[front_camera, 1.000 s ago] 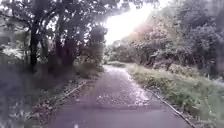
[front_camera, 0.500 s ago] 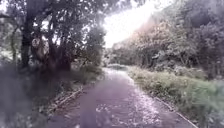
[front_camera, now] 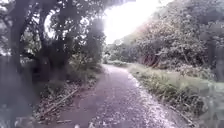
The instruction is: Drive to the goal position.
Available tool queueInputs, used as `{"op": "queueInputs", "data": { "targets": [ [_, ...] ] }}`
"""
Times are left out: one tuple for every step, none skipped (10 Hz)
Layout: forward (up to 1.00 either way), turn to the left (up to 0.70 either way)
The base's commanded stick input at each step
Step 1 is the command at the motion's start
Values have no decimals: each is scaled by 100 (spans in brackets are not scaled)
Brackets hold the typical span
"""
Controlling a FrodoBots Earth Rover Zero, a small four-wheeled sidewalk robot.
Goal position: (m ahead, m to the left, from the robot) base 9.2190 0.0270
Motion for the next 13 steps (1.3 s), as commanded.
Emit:
{"op": "queueInputs", "data": {
  "targets": [
    [85, 1],
    [85, 1],
    [85, 1],
    [85, 1],
    [85, 1],
    [85, 1],
    [85, 1],
    [85, 1],
    [85, 1],
    [85, 1],
    [85, 1],
    [85, 1],
    [85, 1]
  ]
}}
